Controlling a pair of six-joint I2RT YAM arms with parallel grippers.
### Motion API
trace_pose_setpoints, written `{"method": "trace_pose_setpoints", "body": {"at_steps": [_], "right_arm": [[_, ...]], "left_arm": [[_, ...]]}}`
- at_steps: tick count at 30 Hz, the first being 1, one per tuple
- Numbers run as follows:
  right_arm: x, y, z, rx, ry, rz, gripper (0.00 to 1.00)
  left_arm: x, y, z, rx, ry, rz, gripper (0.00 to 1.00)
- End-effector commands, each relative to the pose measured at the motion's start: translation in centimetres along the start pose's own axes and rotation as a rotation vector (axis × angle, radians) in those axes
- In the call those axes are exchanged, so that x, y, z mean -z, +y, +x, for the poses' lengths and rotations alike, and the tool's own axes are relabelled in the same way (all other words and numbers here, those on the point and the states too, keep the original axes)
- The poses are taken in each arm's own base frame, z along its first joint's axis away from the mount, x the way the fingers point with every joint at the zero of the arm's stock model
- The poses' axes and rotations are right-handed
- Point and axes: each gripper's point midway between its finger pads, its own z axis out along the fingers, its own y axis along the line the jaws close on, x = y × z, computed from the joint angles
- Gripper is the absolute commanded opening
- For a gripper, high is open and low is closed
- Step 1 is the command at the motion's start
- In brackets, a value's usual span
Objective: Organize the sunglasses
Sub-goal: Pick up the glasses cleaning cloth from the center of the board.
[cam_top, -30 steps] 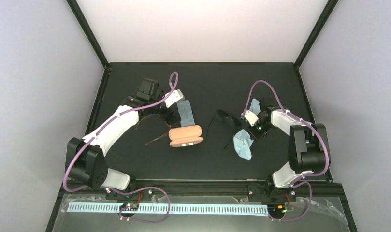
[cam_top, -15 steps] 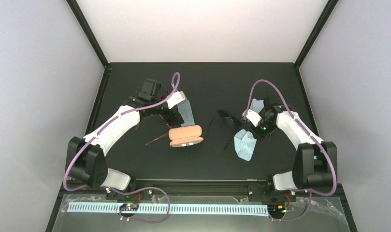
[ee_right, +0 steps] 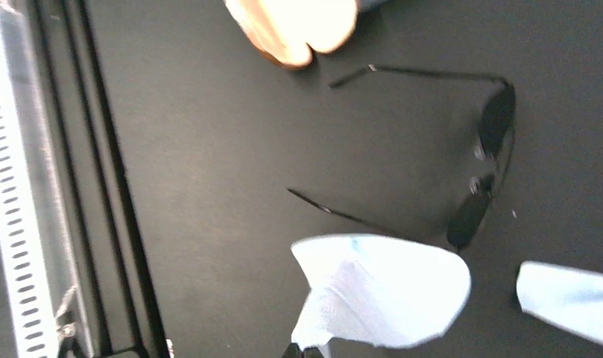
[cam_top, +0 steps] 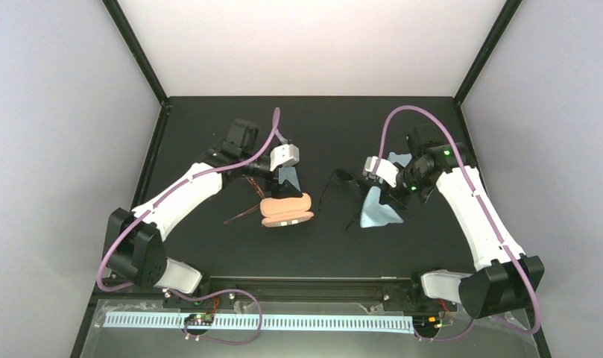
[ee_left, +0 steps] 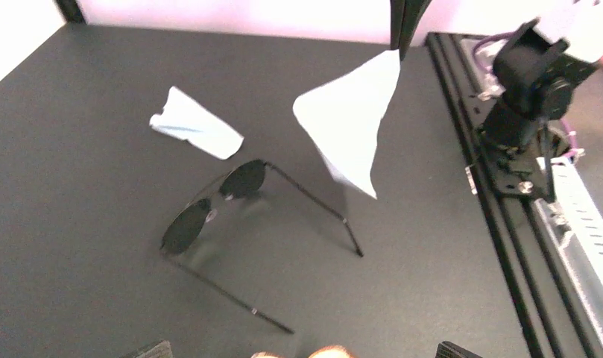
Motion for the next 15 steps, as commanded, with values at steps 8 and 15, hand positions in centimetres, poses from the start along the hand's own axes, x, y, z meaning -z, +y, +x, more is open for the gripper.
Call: {"method": "trace_pose_setpoints", "body": {"at_steps": [8, 15], "right_arm": [[0.8, 7.6, -6.9, 0.225, -0.052, -0.232, 0.01], [0.8, 8.2, -8.1, 0.255, -0.087, -0.239, 0.01]], "left_arm": [[-1.2, -4.0, -4.7, -0.178, -0.165, 0.257, 0.91], [-3.5, -3.8, -4.2, -0.073, -0.155, 0.308, 0.87]]}}
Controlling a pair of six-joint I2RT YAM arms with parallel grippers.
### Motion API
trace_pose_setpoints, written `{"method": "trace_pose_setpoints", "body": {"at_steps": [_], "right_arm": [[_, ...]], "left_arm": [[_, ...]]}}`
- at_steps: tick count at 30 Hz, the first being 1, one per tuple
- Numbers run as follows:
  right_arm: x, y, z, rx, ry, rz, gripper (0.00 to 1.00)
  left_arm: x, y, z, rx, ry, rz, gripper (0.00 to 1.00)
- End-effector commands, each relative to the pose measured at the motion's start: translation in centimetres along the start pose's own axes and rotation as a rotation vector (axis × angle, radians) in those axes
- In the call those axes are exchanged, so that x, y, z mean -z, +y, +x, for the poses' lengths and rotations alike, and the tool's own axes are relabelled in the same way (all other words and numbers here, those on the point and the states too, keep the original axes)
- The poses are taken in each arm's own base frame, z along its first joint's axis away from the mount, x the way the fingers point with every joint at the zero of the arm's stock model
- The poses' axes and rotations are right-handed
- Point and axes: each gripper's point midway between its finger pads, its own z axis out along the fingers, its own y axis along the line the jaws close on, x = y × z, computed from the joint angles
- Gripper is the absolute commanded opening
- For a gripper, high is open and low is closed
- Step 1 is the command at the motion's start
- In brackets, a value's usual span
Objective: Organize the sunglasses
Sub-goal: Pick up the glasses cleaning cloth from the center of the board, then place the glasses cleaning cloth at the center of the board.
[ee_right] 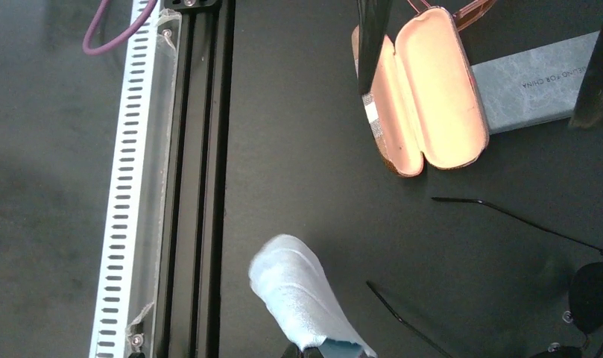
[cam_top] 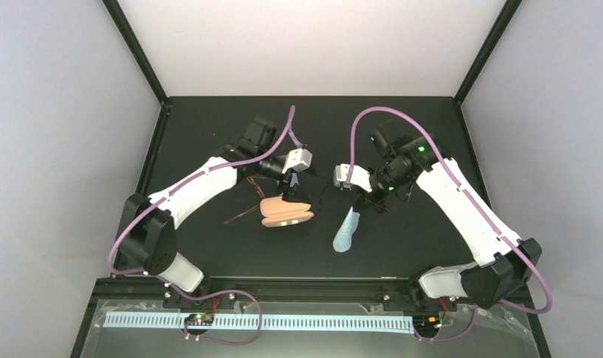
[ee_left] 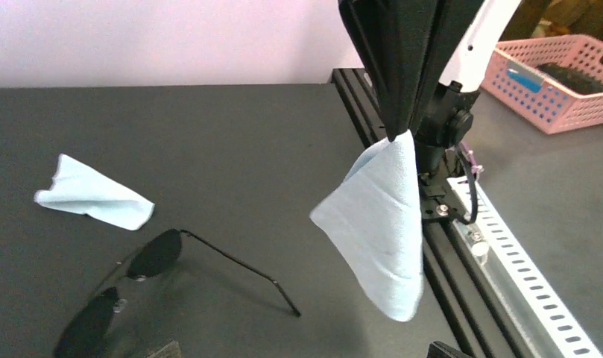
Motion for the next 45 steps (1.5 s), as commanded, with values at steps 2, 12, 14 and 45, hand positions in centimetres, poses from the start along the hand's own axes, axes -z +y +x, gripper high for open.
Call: {"method": "trace_pose_setpoints", "body": {"at_steps": [2, 12, 14, 45], "right_arm": [[0.5, 0.8, -1.1, 0.011, -0.034, -0.011, 0.01], [-0.1, 1.8, 1.0, -0.007, 0.027, -0.017, 0.01], [-0.5, 1.5, 1.3, -0.031, 0.025, -0.003, 0.01], [-14.8, 2.1, 12.8, -0.178, 0.390, -0.064, 0.01]], "left_arm": [[-1.5, 0.3, -1.5, 0.007, -0.073, 0.084, 0.85], [-5.7, 1.9, -1.3, 0.032, -0.040, 0.139, 0.81], [-5.8, 2.8, -0.7, 0.077, -0.013, 0.097, 0.80], [3.7, 2.8, 9.6, 0.291, 0.229, -0.288, 0.73]]}}
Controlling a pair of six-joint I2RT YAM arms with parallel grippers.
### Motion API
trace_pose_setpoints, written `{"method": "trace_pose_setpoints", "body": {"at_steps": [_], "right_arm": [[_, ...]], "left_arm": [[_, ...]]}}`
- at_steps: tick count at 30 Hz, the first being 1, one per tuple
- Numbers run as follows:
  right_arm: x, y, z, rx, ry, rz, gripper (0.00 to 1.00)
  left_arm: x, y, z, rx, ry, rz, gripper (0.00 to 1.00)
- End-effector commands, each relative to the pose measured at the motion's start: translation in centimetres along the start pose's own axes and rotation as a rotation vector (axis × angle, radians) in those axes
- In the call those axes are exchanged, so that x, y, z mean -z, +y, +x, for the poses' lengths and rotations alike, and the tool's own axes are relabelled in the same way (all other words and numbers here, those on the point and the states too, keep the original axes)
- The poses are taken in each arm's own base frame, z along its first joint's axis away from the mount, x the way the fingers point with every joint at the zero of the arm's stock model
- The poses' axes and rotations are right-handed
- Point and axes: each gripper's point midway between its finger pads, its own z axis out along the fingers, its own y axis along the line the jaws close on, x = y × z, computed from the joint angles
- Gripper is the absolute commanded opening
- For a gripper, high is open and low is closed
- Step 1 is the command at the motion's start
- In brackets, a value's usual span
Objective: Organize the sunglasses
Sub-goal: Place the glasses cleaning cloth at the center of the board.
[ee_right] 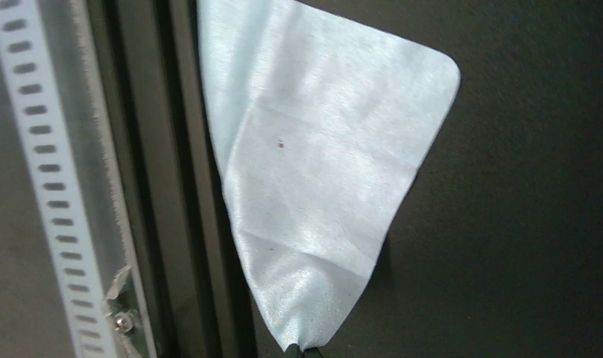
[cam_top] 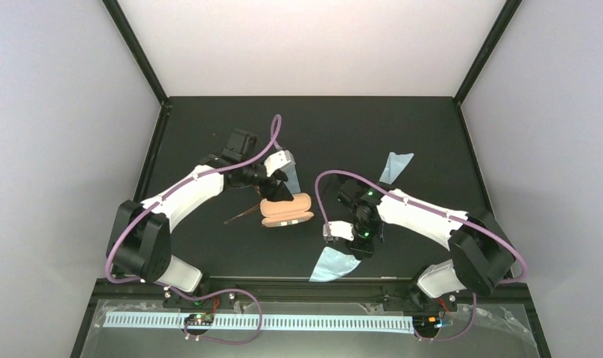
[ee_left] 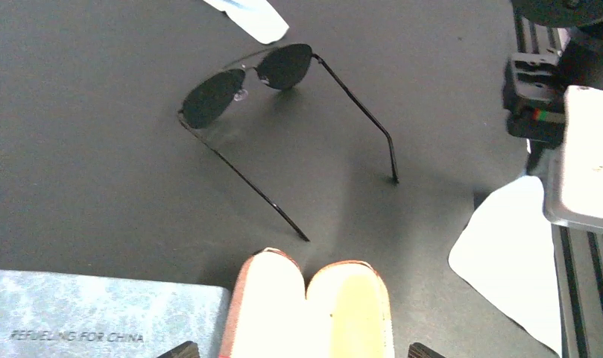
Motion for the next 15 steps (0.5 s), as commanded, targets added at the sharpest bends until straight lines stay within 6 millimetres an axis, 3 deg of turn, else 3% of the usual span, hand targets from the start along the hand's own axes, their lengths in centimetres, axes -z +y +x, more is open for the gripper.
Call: {"method": "trace_pose_setpoints", "body": {"at_steps": [1, 8, 15], "right_arm": [[-0.4, -2.4, -0.3, -0.056, -0.034, 0.089, 0.01], [-0.4, -4.8, 0.4, -0.181, -0.062, 0.082, 0.01], [-0.5, -6.8, 1.6, -0.317, -0.078, 0.033, 0.01]], "left_arm": [[-0.4, -1.8, 0.6, -0.013, 0.027, 0.063, 0.71], [-0.6, -4.0, 0.4, 0.037, -0.019, 0.122, 0.64], [-3.0, -8.4, 1.1, -0.005, -0.025, 0.252, 0.58]]}}
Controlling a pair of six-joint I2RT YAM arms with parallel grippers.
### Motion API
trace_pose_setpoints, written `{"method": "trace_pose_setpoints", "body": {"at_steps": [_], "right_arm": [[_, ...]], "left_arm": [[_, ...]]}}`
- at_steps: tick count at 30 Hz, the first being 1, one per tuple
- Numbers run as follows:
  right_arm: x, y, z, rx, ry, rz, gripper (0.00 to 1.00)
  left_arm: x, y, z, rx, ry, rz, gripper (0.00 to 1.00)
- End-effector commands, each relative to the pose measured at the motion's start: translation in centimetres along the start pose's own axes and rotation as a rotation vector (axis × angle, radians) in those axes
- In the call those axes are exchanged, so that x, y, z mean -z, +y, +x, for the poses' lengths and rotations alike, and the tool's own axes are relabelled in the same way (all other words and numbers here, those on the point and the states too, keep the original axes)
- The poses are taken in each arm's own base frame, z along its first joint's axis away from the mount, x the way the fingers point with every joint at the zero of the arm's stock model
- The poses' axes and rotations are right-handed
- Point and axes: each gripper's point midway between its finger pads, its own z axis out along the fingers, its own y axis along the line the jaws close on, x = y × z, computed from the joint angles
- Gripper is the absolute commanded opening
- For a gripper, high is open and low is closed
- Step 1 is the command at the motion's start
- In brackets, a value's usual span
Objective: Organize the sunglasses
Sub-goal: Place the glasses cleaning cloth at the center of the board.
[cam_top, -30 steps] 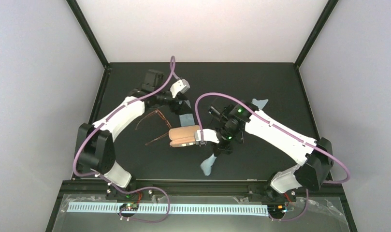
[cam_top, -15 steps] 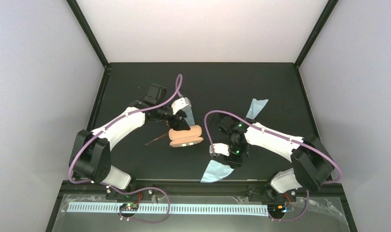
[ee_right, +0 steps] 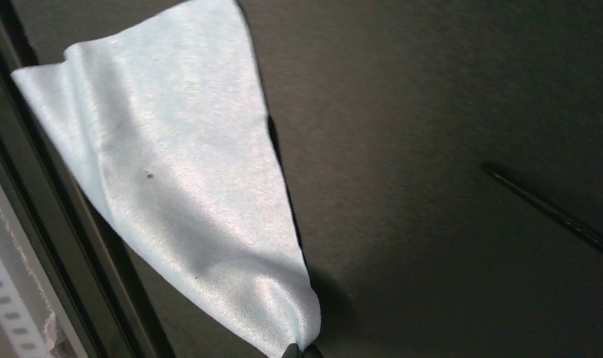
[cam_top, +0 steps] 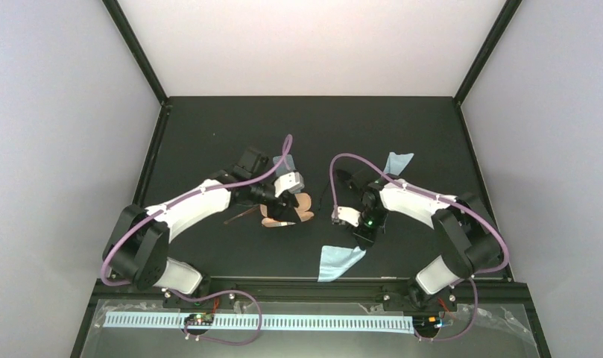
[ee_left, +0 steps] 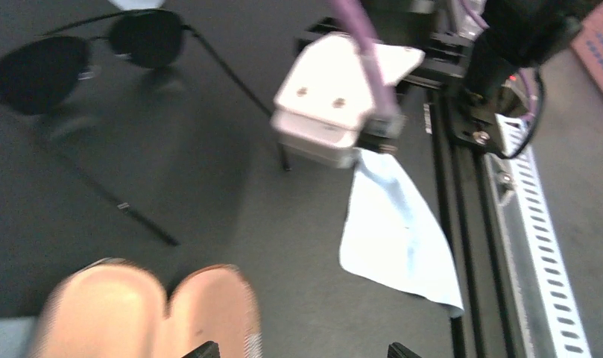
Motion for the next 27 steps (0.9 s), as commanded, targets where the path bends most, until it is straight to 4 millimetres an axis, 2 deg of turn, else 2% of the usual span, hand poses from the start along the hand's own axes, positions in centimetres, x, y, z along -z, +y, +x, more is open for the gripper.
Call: {"method": "trace_pose_setpoints", "body": {"at_steps": [1, 7, 13, 20, 27], "right_arm": [[0.5, -1.5, -0.6, -0.080, -0.040, -0.028, 0.01], [0.6, -2.0, -0.1, -0.125, -0.059, -0.073, 0.01], [0.6, -1.8, 0.0, -0.126, -0.064, -0.085, 0.01], [0.7, -1.7, -0.1, -0.122, -0.069, -0.093, 0.01], [0.7, -1.6, 0.0, -0.121, -0.068, -0.094, 0.01]], "left_arm": [[-1.9, -2.7, -0.8, -0.041, -0.032, 0.100, 0.58], [-5.5, -5.2, 0.5, -0.114, 0.061, 0.139, 0.55], [-8.5, -6.4, 1.7, -0.180, 0.158, 0.156, 0.53], [-11.2, -6.9, 3.3, -0.269, 0.248, 0.123, 0.52], [-13.0, -6.9, 4.5, -0.366, 0.307, 0.052, 0.55]]}}
